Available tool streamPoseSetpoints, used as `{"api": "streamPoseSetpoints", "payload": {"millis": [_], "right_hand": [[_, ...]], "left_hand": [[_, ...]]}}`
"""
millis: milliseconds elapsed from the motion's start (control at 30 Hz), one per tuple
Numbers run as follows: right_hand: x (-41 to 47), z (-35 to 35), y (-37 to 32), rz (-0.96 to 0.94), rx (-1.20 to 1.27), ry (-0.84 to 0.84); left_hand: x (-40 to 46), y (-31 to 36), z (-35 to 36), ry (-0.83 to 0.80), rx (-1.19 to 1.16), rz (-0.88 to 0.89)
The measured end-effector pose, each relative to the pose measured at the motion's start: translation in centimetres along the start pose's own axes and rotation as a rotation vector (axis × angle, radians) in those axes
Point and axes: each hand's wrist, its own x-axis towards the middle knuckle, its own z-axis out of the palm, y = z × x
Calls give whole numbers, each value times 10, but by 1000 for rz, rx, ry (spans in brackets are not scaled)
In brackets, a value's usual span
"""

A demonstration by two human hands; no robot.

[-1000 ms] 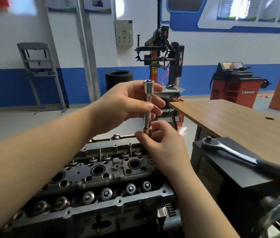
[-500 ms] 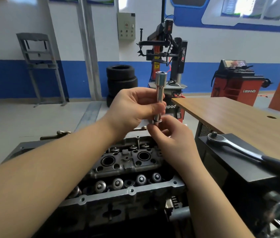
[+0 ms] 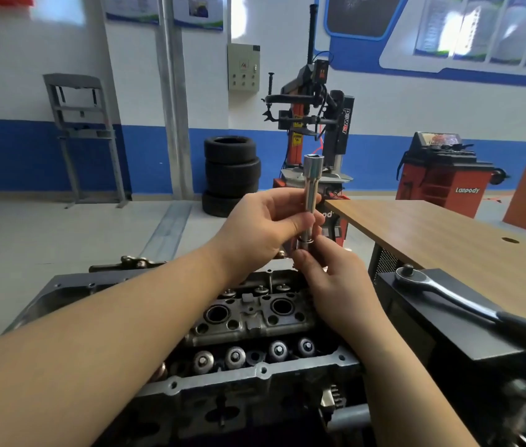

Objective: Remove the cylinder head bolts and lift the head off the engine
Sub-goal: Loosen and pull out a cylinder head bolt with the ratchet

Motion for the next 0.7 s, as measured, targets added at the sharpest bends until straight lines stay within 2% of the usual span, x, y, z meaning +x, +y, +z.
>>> {"api": "streamPoseSetpoints", "payload": {"millis": [300, 433, 567, 700], "right_hand": [[3, 2, 0, 36, 81, 92], [3, -2, -3, -50, 60, 35], [7, -9, -1, -63, 86, -25], [10, -9, 0, -38, 96, -72]], "left_hand": [[5, -5, 13, 119, 55, 60], [3, -11, 10, 11, 7, 13], [-2, -20, 2, -100, -47, -160], [-3, -21, -4, -121, -67, -181]]}}
